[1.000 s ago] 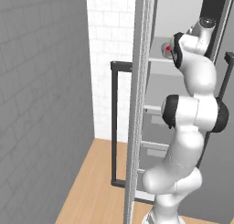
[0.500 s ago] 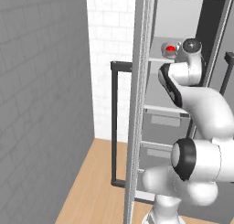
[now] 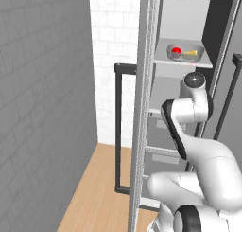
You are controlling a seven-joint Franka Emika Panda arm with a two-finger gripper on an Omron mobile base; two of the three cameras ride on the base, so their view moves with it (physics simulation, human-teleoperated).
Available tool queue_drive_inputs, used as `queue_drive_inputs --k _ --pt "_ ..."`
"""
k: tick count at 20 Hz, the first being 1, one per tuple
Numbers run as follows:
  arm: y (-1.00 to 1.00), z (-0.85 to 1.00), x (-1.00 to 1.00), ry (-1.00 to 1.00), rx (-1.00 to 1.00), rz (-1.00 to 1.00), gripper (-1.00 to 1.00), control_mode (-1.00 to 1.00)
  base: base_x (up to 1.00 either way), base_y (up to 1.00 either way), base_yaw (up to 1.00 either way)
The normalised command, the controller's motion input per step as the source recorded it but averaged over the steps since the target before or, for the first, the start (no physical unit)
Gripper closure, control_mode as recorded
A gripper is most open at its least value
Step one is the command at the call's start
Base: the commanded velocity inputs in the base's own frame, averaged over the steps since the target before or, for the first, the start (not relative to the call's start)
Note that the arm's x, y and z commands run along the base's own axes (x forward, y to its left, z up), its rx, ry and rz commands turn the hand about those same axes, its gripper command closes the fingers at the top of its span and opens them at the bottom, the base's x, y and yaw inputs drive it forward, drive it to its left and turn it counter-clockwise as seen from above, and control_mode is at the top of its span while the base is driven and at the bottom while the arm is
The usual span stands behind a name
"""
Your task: Take the meat container that has the shrimp and place it on the second highest rack of the freezer. Then take the vegetable container that has the lemon wedge and tomato and place it on the highest rack of the freezer.
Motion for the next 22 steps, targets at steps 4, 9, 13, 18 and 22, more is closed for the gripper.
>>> queue_drive_inputs --k 4,9,13,18,22 --pt "0.00 0.00 0.00 0.00 0.00 0.00 -1.00 1.00 -1.00 0.05 -0.14" --pt "0.00 0.00 0.00 0.00 0.00 0.00 -1.00 1.00 -1.00 -0.48 -0.33" --pt "0.00 0.00 0.00 0.00 0.00 0.00 -1.00 1.00 -0.88 -0.81 -0.53" --pt "0.00 0.00 0.00 0.00 0.00 0.00 -1.00 1.00 -0.58 -1.00 -0.55" --pt "0.00 0.00 0.00 0.00 0.00 0.00 -1.00 1.00 -0.28 -1.00 -0.53"
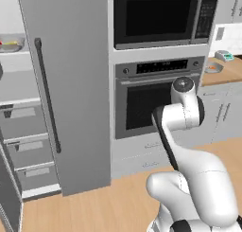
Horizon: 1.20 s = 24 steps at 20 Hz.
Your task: Take the meat container that has the shrimp and place it on the second highest rack of the freezer. Then take the vegetable container that has the lemon wedge and tomato and place it on the highest rack of the freezer.
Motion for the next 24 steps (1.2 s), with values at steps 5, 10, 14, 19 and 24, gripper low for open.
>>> queue_drive_inputs --k 5,10,14,19,24 --pt "0.00 0.00 0.00 0.00 0.00 0.00 -1.00 1.00 0.11 -1.00 -0.43" --pt "0.00 0.00 0.00 0.00 0.00 0.00 -1.00 1.00 0.95 -1.00 -0.10" --pt "0.00 0.00 0.00 0.00 0.00 0.00 -1.00 1.00 1.00 -1.00 0.00" --pt "0.00 0.00 0.00 0.00 0.00 0.00 -1.00 1.00 1.00 -1.00 0.00" --pt "0.00 0.00 0.00 0.00 0.00 0.00 -1.00 1.00 0.84 -0.82 0.26"
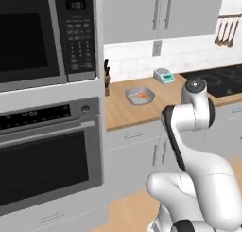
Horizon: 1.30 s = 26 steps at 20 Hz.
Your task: Take the meat container that has the shrimp and place it on the second highest rack of the freezer. Then take the vegetable container that has the lemon wedge and tomato and place it on the highest rack of the freezer.
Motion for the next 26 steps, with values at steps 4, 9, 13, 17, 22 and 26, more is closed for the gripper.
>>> queue_drive_inputs --k 4,9,13,17,22,26 --pt "0.00 0.00 0.00 0.00 0.00 0.00 -1.00 1.00 0.54 -0.67 0.46" --pt "0.00 0.00 0.00 0.00 0.00 0.00 -1.00 1.00 0.36 -0.85 0.27" --pt "0.00 0.00 0.00 0.00 0.00 0.00 -1.00 1.00 0.71 -0.42 0.20" --pt "0.00 0.00 0.00 0.00 0.00 0.00 -1.00 1.00 0.93 -0.06 0.25" --pt "0.00 0.00 0.00 0.00 0.00 0.00 -1.00 1.00 0.75 -0.15 0.18" --pt "-0.24 -0.01 0.14 0.23 0.22 0.16 -1.00 -1.00 0.15 -0.08 0.01"
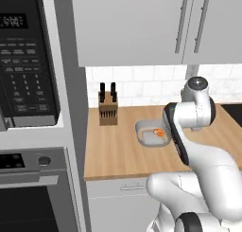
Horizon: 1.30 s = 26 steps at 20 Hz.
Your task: Take the meat container that has the shrimp and place it on the second highest rack of the freezer. Then take the vegetable container that has the lemon wedge and tomato and place it on the highest rack of the freezer.
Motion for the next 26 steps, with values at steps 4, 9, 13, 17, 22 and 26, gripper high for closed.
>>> queue_drive_inputs --k 4,9,13,17,22,26 --pt "-0.08 -0.39 0.00 0.41 0.42 0.46 -1.00 -1.00 0.00 0.00 0.00" --pt "0.00 -0.83 0.01 0.29 0.26 0.52 -1.00 -1.00 0.00 0.00 0.00" --pt "0.07 -0.82 0.28 0.00 0.00 0.28 -1.00 -1.00 0.00 0.00 0.00" --pt "0.41 -0.64 0.74 0.05 0.00 0.08 -1.00 -1.00 0.00 0.00 0.00" --pt "0.19 -0.64 0.33 0.00 0.00 0.08 -1.00 -1.00 0.00 0.00 0.00" --pt "0.00 -0.34 0.09 0.00 0.00 0.05 -1.00 -1.00 0.00 0.00 0.00"
